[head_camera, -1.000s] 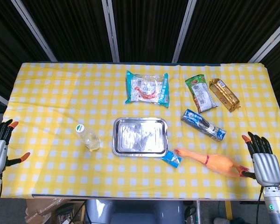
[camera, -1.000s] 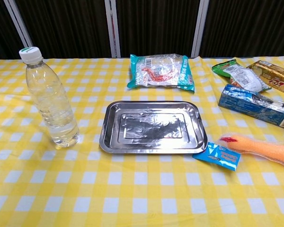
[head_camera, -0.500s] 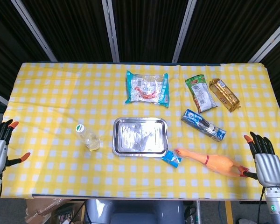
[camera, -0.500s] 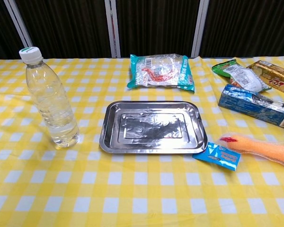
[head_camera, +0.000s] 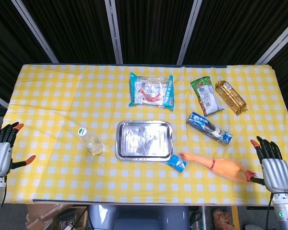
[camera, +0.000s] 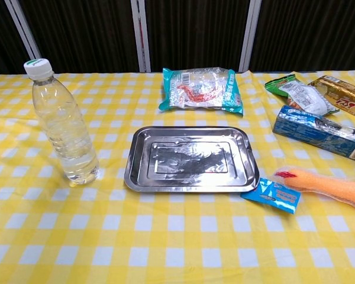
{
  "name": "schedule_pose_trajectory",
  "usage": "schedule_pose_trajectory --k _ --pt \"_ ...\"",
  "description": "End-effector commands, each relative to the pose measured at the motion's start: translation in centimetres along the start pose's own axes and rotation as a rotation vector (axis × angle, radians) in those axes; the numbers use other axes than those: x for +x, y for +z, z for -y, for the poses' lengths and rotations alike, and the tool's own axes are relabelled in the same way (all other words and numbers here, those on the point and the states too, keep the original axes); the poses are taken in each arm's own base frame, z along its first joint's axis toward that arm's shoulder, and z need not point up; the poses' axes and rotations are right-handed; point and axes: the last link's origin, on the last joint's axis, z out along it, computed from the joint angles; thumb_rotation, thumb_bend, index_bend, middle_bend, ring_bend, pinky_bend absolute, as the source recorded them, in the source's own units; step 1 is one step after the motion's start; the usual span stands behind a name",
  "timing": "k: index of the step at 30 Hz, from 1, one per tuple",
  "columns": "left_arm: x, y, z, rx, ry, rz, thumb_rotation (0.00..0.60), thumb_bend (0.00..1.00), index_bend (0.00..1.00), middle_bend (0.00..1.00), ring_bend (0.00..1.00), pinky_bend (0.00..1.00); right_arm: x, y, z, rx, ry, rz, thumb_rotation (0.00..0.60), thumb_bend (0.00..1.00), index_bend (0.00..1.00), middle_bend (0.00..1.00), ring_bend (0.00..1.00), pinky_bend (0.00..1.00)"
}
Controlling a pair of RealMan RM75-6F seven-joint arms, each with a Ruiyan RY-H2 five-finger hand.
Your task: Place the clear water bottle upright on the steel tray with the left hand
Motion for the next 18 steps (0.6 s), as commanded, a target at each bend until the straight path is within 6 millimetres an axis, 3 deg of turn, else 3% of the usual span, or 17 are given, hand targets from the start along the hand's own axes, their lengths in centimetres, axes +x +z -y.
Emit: schedule_pose_trajectory --k 1,8,13,18 --pt "-1.6 1.3 -1.5 -0.019 -0.182 0.076 0.6 0.17 0.11 0.06 0.0 0.01 -0.1 0.0 0.0 0.002 0.002 0.003 0.6 0.05 0.11 0.0 0.0 0.0" --pt "-4.0 3.2 -2.9 0.007 -0.354 0.209 0.6 0.13 0.11 0.05 0.0 0.01 0.0 0.1 -0.2 -0.003 0.012 0.007 0.6 0.05 0.11 0.0 0.0 0.0" --pt "-5.6 3.4 -4.6 0.023 -0.538 0.355 0.6 0.13 0.11 0.04 0.0 0.01 0.1 0.1 -0.2 0.003 0.022 0.006 0.6 0.05 0.11 0.0 0.0 0.0" --pt "-6.7 3.8 -5.9 -0.002 -0.58 0.412 0.6 0.13 0.11 0.04 0.0 0.01 0.1 0.0 -0.2 0.006 0.028 0.006 0.6 0.05 0.11 0.0 0.0 0.0"
